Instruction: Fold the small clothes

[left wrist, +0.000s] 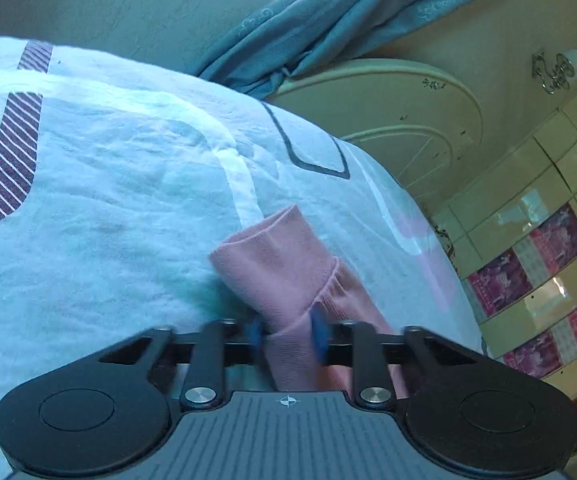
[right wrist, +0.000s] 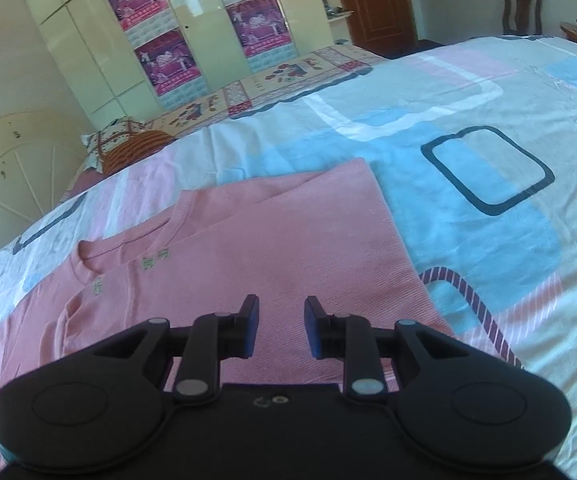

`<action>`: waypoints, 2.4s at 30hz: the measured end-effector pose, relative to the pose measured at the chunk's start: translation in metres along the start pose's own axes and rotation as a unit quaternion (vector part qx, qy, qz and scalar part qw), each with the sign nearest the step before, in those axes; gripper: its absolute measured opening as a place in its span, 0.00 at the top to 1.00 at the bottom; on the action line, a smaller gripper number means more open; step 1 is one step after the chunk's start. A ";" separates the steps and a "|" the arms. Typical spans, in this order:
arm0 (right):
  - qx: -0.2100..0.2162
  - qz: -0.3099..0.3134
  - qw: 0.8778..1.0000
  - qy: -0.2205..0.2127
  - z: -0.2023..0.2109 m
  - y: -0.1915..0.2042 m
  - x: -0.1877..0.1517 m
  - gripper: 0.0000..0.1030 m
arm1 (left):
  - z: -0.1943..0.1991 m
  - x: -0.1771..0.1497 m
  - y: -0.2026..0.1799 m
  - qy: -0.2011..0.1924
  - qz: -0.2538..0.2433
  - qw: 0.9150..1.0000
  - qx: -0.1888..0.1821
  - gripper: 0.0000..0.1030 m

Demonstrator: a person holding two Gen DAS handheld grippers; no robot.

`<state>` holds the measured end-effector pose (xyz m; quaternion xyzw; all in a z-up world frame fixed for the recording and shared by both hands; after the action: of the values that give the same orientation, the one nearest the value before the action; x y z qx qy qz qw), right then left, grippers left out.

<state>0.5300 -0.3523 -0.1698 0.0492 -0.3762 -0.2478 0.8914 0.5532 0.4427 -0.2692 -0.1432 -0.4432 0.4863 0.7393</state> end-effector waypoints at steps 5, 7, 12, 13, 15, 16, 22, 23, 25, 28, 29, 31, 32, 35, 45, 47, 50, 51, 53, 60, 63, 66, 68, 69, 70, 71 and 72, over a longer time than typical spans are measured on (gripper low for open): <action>-0.007 -0.001 1.000 0.000 -0.001 -0.001 0.002 0.76 | 0.010 0.007 -0.017 -0.009 0.091 0.989 -0.115 0.90; -0.007 0.002 1.000 -0.002 0.001 -0.001 0.001 0.75 | 0.018 0.001 -0.047 -0.010 0.082 0.983 -0.162 0.90; -0.002 0.001 1.000 -0.008 0.006 -0.001 0.002 0.75 | 0.044 -0.057 -0.154 0.014 -0.064 0.972 -0.224 0.90; 0.000 0.000 1.000 -0.009 0.007 0.000 0.002 0.75 | 0.049 -0.080 -0.179 0.023 -0.100 0.967 -0.232 0.90; 0.006 -0.002 1.000 -0.009 0.008 0.001 0.002 0.75 | 0.062 -0.122 -0.218 0.042 -0.155 0.955 -0.249 0.90; 0.010 -0.003 1.000 -0.010 0.008 0.003 0.003 0.75 | 0.067 -0.143 -0.235 0.052 -0.182 0.948 -0.258 0.90; 0.042 -0.008 0.999 -0.007 0.009 0.017 0.001 0.75 | 0.088 -0.279 -0.318 0.120 -0.334 0.895 -0.271 0.90; 0.047 -0.008 0.999 -0.006 0.010 0.019 0.000 0.75 | 0.096 -0.300 -0.329 0.128 -0.360 0.883 -0.272 0.90; 0.060 -0.012 0.998 -0.003 0.010 0.023 -0.002 0.75 | 0.110 -0.339 -0.347 0.146 -0.398 0.863 -0.276 0.89; 0.074 -0.014 0.997 0.001 0.013 0.025 -0.004 0.75 | 0.117 -0.389 -0.366 0.174 -0.438 0.838 -0.275 0.89; 0.077 -0.017 0.997 0.003 0.013 0.024 -0.005 0.75 | 0.120 -0.404 -0.370 0.181 -0.451 0.831 -0.271 0.89; 0.084 -0.025 0.996 0.009 0.013 0.021 -0.005 0.73 | 0.129 -0.436 -0.366 0.195 -0.484 0.812 -0.261 0.89; 0.088 -0.031 0.996 0.012 0.013 0.019 -0.005 0.68 | 0.130 -0.449 -0.365 0.211 -0.498 0.801 -0.255 0.89; 0.106 -0.043 0.993 0.016 0.011 0.018 -0.005 0.30 | 0.141 -0.476 -0.360 0.220 -0.536 0.775 -0.253 0.59; 0.182 -0.056 0.979 0.078 -0.018 0.048 -0.024 0.46 | 0.195 -0.353 -0.288 0.105 -0.525 0.816 -0.219 0.37; 0.194 -0.052 0.975 0.096 -0.027 0.060 -0.032 0.50 | 0.184 -0.318 -0.256 0.087 -0.529 0.827 -0.169 0.37; 0.197 -0.034 0.974 0.107 -0.038 0.077 -0.040 0.54 | 0.163 -0.279 -0.212 0.091 -0.509 0.850 -0.098 0.37; 0.197 -0.027 0.974 0.106 -0.040 0.082 -0.041 0.55 | 0.158 -0.272 -0.203 0.094 -0.505 0.854 -0.086 0.37; 0.194 -0.009 0.975 0.106 -0.044 0.093 -0.042 0.65 | 0.137 -0.265 -0.192 0.098 -0.507 0.854 -0.067 0.40; 0.171 0.093 0.978 0.070 -0.029 0.118 -0.031 0.94 | 0.110 -0.264 -0.200 0.098 -0.521 0.845 -0.068 0.71; 0.170 0.108 0.979 -0.028 0.015 0.111 0.001 0.94 | 0.110 -0.262 -0.197 0.099 -0.520 0.846 -0.069 0.80; 0.139 0.124 0.982 -0.042 0.023 0.088 0.008 0.94 | 0.112 -0.262 -0.195 0.102 -0.516 0.847 -0.075 0.80; 0.121 0.119 0.985 0.003 0.005 0.072 -0.003 0.94 | 0.112 -0.264 -0.197 0.101 -0.518 0.846 -0.074 0.81; 0.123 0.112 0.986 0.010 0.002 0.068 -0.007 0.94 | 0.113 -0.264 -0.196 0.102 -0.518 0.846 -0.075 0.81; 0.122 0.110 0.986 0.010 0.002 0.065 -0.010 0.94 | 0.112 -0.264 -0.197 0.103 -0.518 0.846 -0.075 0.81; 0.118 0.112 0.987 0.008 0.002 0.064 -0.013 0.94 | 0.112 -0.264 -0.198 0.104 -0.518 0.846 -0.075 0.81; 0.115 0.112 0.987 0.008 0.001 0.064 -0.015 0.94 | 0.113 -0.264 -0.198 0.103 -0.520 0.845 -0.075 0.82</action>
<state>0.5457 -0.2892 -0.1614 0.1107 -0.3979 -0.1009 0.9051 0.5454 0.0980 -0.2142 0.0035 -0.4089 -0.0217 0.9123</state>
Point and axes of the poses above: each gripper's, at about its wrist camera, not at the fingertips, and z roughly against the way its jaws point, y to its left, x to its top, the point moved 8 cm from there along -z, roughly the way its jaws point
